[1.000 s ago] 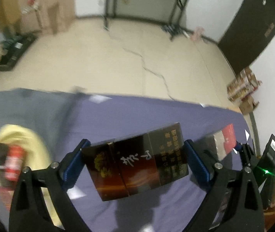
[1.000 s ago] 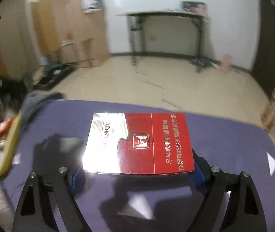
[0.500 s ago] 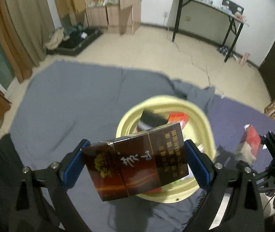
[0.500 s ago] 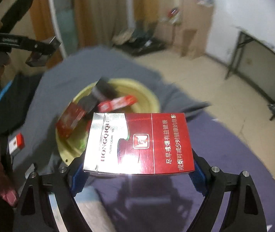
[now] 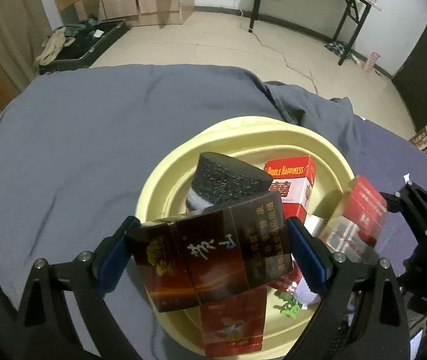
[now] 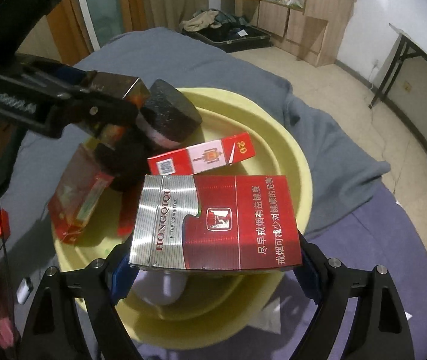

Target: Organize rigid objects

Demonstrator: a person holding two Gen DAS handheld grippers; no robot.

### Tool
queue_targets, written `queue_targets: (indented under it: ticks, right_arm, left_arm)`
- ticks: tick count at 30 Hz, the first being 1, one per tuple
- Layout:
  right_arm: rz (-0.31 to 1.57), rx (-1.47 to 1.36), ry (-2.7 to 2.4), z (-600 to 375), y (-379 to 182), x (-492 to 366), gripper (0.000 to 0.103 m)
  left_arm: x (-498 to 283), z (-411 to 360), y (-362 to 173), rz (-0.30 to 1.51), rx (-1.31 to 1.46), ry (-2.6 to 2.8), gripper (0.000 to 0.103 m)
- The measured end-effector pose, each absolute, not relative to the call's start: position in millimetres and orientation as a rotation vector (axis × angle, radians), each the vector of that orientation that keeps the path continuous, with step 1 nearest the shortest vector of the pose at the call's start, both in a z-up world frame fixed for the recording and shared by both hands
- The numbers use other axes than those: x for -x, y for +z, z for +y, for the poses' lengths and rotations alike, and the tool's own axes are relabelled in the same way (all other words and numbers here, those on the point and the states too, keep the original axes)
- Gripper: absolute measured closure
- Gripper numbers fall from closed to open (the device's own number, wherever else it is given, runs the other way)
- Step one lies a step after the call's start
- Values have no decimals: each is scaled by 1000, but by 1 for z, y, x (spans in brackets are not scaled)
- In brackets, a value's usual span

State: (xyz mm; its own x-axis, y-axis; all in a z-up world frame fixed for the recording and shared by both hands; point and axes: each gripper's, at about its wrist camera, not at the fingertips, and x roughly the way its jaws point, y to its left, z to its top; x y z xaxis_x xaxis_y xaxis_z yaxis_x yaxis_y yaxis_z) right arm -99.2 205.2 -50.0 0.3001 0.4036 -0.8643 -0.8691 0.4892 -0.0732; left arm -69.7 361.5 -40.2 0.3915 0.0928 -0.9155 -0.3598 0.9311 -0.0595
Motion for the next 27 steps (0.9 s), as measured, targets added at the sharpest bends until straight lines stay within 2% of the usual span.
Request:
queue_targets:
  ticks: [8, 10, 11, 12, 13, 21, 27]
  right_arm:
    - [928, 593, 924, 216, -72, 93, 15]
    - [930, 576, 935, 218, -74, 92, 14]
    - [932, 558, 945, 219, -73, 91, 12]
    - [936, 534, 959, 218, -70, 91, 4]
    - [933, 515, 970, 216, -67, 91, 0]
    - [861, 429, 1006, 189, -31, 94, 0]
    - [798, 453, 997, 153, -11, 101, 0]
  left_arm:
    - [67, 360, -52, 1139, 261, 277, 5]
    - [70, 360, -49, 1131, 280, 281, 0]
    - [73, 360, -44, 1119, 283, 281, 0]
    - [76, 358, -38, 1097, 280, 284, 0]
    - [78, 356, -33, 1084, 273, 284, 0]
    - [112, 334, 17, 953, 230, 316, 0]
    - [147, 310, 31, 877, 178, 374, 0]
